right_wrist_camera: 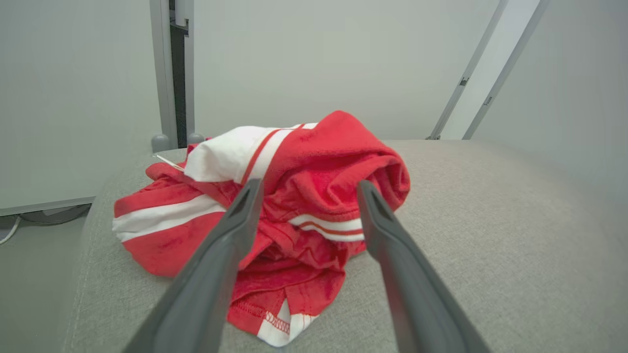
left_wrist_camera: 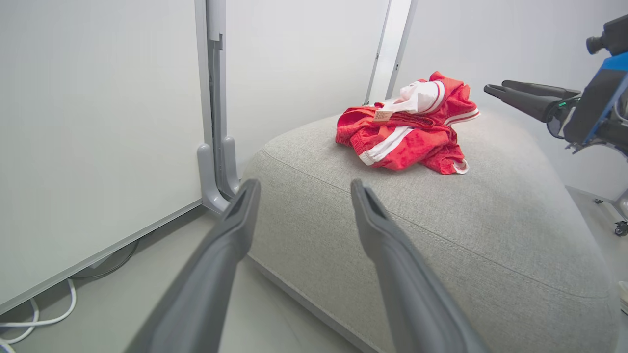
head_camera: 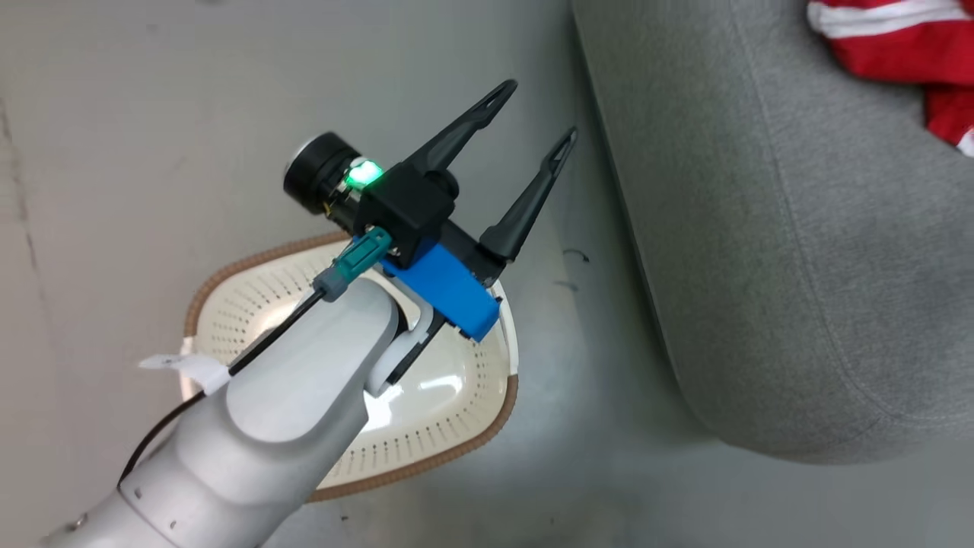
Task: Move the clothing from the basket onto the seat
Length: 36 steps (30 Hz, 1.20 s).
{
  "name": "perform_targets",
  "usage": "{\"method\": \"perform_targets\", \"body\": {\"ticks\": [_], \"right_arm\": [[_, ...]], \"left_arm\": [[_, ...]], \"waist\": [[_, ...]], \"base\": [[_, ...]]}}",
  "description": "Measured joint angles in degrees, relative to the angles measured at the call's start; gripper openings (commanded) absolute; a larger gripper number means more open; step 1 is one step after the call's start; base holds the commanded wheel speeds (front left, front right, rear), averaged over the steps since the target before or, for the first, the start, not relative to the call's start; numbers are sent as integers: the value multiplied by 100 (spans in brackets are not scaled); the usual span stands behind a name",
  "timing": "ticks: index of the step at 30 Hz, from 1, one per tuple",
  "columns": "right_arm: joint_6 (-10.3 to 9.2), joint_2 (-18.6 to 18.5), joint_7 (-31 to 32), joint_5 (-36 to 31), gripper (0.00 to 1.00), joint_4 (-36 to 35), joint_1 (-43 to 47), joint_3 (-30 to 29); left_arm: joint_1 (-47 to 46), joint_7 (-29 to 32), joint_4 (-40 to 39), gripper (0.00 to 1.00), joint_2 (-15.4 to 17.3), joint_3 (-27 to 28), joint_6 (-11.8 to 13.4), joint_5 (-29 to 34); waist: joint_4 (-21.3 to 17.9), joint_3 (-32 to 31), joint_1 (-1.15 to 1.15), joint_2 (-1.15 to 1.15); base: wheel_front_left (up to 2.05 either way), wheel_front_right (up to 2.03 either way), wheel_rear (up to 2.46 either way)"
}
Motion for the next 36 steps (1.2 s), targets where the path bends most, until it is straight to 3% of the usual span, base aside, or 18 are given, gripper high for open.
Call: {"method": "perform_targets", "body": {"ticks": [10,22,27,36], "right_arm": [[0,421,-1,176,100,-1043,986,572],[-1,839,-1,338,100,-1860,1763,1731],[0,1004,0,352,100,-2041,1975,2092],[-1,1255,-1,232,100,-2354,2486,2108]], "left_arm": [[1019,-14,-234,100,26,954,155,40],[2427,-21,-800,100,-105,2861,294,583],[2958,-21,-931,100,-291,3608,187,818],[3648,-22,-1003,100,-626,4473,-45,1220]], "waist": [[180,-948,-1,0],[682,-1824,-1,0],[881,-2096,-1,0],[1128,-2468,-1,0]], "base": [[0,0,0],[0,0,0],[0,0,0],[0,0,0]]}}
